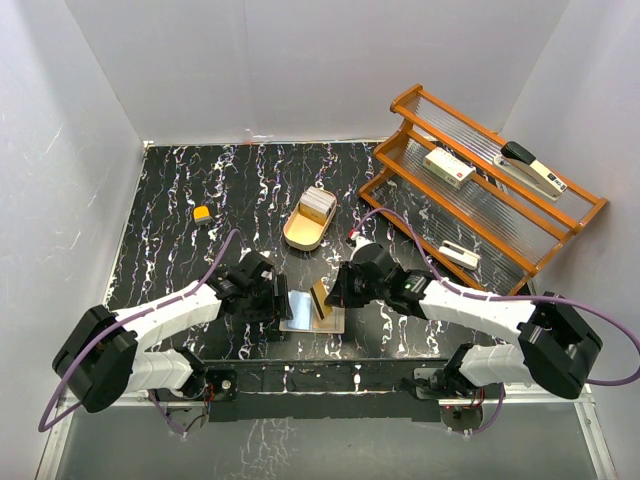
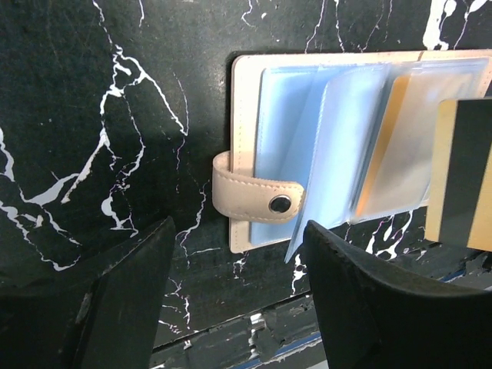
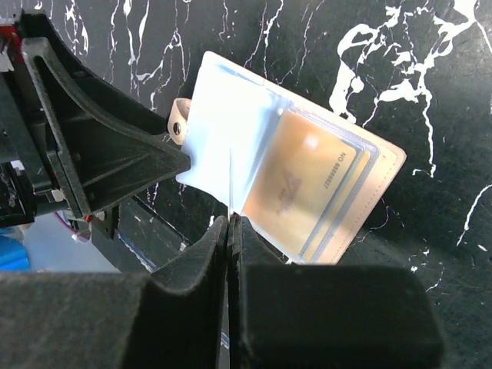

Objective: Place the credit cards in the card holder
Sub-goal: Insert the credit card into the card holder.

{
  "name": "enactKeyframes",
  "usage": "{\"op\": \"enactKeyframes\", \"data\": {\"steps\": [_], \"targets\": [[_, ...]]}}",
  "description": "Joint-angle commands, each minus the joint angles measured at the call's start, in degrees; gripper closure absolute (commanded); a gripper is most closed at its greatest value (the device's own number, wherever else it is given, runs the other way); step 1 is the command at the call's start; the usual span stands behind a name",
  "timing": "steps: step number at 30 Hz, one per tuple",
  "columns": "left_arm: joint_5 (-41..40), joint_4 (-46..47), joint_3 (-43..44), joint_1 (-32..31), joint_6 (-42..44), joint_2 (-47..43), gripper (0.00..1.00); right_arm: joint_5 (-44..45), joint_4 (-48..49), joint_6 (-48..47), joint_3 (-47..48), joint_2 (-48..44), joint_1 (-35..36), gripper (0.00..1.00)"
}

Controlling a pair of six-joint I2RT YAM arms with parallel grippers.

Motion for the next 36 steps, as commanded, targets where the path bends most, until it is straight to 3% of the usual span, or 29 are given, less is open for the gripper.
{"op": "enactKeyframes", "data": {"steps": [1,28,36], "targets": [[-3.3,-0.1,-0.6,0.0,0.0,1.8,0.33,1.1,4.0,1.1,-0.9,-0.4,0.5,1.0],[-18.0,-12.4,1.5,0.0,-7.2,-2.9,0.45,2.4,6.6,4.6,-3.8,3.3,1.0,1.0],[-14.1,-10.5,1.5,0.0,-7.1,-5.2,0.45,3.0,7.5,6.8,-5.3,5.6,1.0,1.0]]}}
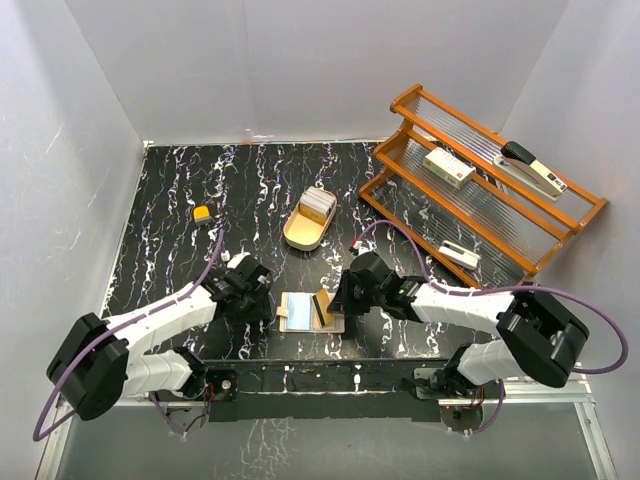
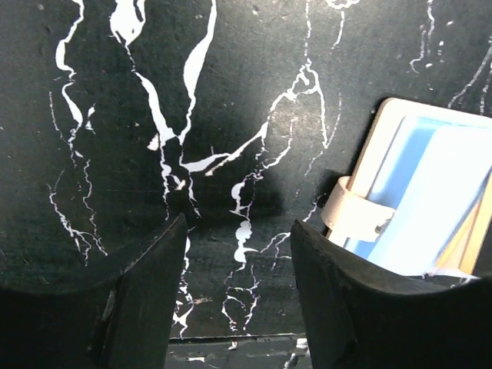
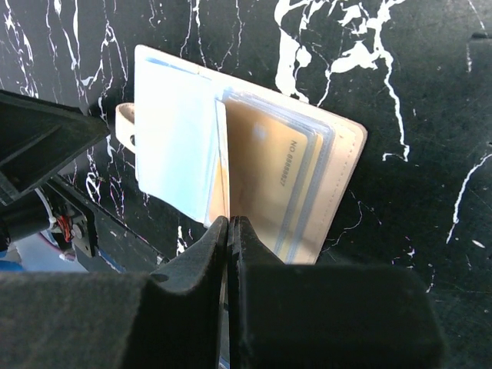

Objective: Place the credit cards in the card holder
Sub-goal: Insert the credit card into the card holder.

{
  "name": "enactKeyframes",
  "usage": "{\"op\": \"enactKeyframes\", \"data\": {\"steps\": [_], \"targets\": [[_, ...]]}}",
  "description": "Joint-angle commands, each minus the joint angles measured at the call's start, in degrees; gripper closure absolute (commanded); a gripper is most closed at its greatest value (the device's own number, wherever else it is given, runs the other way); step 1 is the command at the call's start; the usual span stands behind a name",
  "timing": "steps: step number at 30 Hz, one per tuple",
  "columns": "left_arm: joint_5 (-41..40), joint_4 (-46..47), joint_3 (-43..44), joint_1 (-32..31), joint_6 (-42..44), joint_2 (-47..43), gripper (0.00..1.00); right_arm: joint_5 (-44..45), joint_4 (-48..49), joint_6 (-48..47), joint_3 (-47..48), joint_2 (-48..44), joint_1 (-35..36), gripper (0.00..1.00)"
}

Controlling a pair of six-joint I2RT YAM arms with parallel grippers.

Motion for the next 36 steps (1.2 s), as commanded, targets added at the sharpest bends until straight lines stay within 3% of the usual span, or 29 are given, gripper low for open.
{"op": "enactKeyframes", "data": {"steps": [1,9,16,23,31,36], "targets": [[3.6,2.5,0.3,0.1,0.1,-3.0,0.45,1.1,3.6,2.2,-1.2,0.7,0.4,1.0],[14.9,14.6,-4.2,0.0,-2.4,-2.7,0.47,-1.0,6.3,3.6,-2.4,2.6,0.4,0.99],[13.5,13.8,-4.4,0.0,-1.6,1.5,0.52,-3.4,9.7,4.9,-3.9,4.6,0.3,0.98],[11.9,12.5,-4.7,0.0,-1.2,-0.2,0.6,-3.8,9.7,4.3,-4.2,5.7,0.2,0.97],[10.6,10.4,-4.6,0.0,-0.8,-1.8,0.86,-3.9,9.0,3.2,-4.2,7.9,-0.3,0.97],[8.6,7.6,-4.2,0.0,-1.1,-2.4,0.91,-3.7,8.9,2.8,-4.7,8.6,-0.4,0.97]]}}
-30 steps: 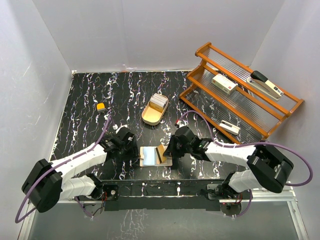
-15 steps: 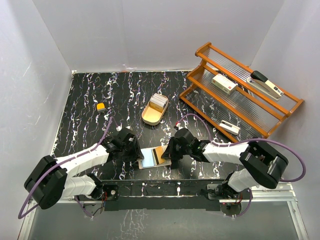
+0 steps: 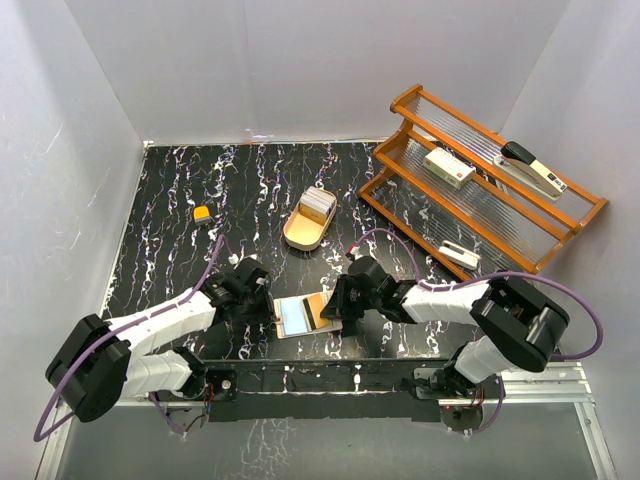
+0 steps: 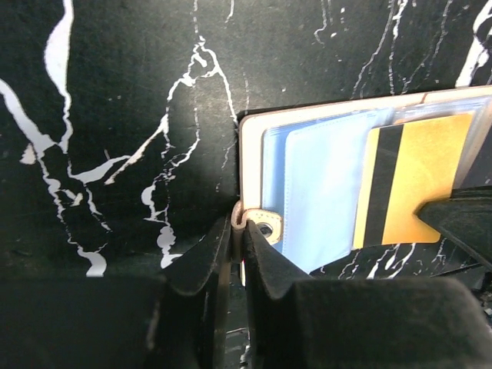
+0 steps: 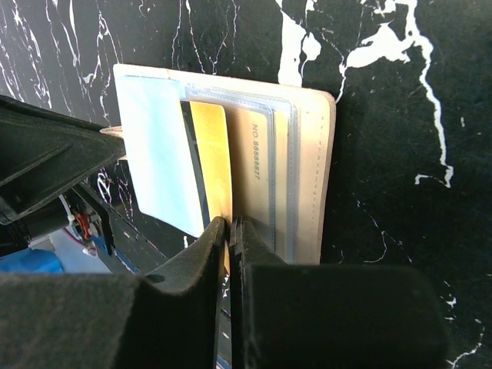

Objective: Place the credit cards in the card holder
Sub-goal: Insert the credit card into the card holder.

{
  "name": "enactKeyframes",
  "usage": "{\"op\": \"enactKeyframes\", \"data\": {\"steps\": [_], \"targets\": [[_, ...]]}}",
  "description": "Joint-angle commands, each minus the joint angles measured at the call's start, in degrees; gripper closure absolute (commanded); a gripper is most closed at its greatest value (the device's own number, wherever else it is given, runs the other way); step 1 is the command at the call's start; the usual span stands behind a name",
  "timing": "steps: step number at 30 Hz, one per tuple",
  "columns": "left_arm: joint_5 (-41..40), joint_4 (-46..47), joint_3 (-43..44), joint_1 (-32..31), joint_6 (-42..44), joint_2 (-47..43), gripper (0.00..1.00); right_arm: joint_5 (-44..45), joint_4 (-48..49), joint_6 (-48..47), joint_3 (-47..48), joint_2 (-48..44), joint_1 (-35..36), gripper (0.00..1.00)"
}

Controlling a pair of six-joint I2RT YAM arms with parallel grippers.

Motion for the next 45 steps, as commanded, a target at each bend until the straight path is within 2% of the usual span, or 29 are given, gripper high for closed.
{"op": "enactKeyframes", "data": {"steps": [1,5,19,45], "targets": [[-2.3,-3.8,0.0,0.0,0.2,-1.7,0.93,1.1,-2.4,-2.1,-1.3,1.5,0.0,0.97],[0.4,-0.4,-0.8,0.0,0.7,-1.4,1.0,0.7,-2.1,-2.3,-0.9,0.8,0.0,0.96],[4.0,4.4,-2.6,0.0,1.1,0.7,1.0,-0.3,1.1,-1.3,1.0,3.1,0.0,0.96],[5.4,6.3,-3.8,0.0,-0.3,0.5,1.0,0.7,4.9,1.5,1.2,4.4,0.0,0.95]]}}
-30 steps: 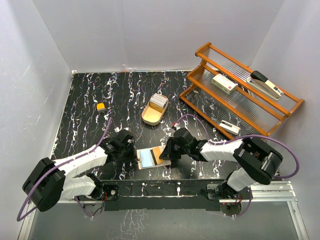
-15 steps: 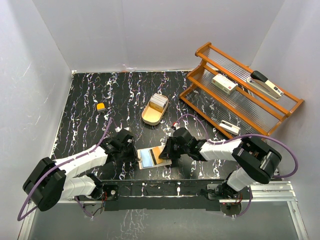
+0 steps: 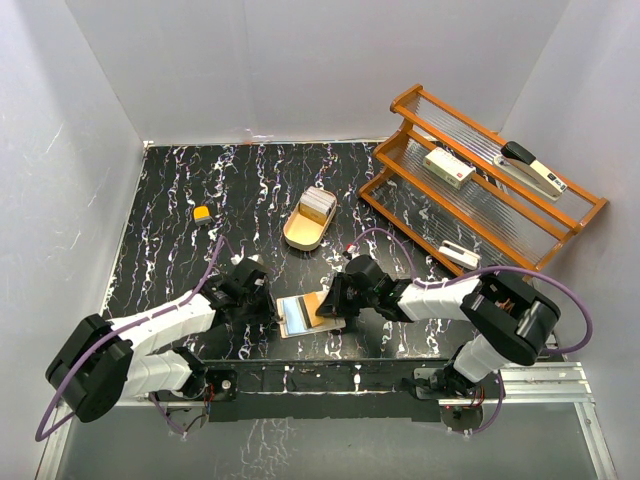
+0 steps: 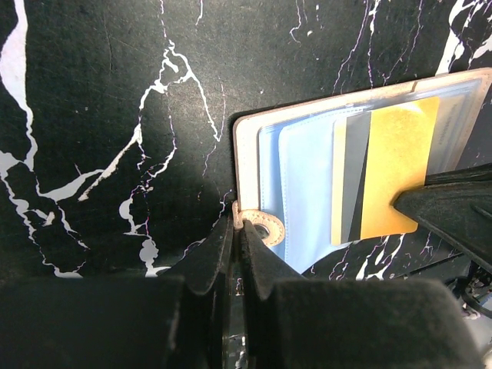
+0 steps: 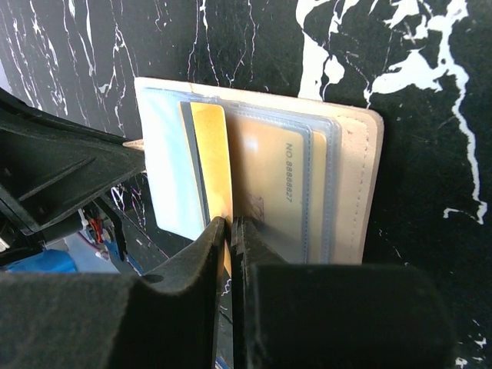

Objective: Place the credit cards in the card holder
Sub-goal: Insert the credit card into the card holder.

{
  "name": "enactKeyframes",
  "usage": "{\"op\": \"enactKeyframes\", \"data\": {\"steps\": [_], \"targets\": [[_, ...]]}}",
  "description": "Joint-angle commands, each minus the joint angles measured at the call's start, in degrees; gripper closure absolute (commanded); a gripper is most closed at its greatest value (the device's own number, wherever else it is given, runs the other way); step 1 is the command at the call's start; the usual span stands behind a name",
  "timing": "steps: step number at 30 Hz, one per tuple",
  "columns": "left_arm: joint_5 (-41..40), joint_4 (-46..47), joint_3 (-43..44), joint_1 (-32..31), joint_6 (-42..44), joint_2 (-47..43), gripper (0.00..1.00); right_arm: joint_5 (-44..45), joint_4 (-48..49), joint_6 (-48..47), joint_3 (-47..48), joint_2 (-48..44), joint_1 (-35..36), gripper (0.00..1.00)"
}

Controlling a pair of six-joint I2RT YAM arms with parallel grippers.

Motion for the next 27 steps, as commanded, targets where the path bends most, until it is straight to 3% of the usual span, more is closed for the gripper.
{"op": "enactKeyframes", "data": {"steps": [1,10,16,27], "targets": [[2.2,1.1,-1.5,-0.4,-0.8,0.3,1.0,1.8,0.6,0.3,0.6,1.4,0.1,0.93],[2.9,1.8,-1.5,-0.4,-1.4,0.2,1.0,7.1,-9.9,-3.4,2.7,-3.0,0.2,0.68],[2.8,1.9,-1.3,-0.4,-1.2,0.1,1.0,9.0,-14.6,-7.0,5.0,-3.5,0.2,0.6],[4.4,4.0,-1.5,-0.4,-1.6,1.1,1.0,5.7,-11.4,-9.9,6.1,-1.7,0.5,0.54]]}}
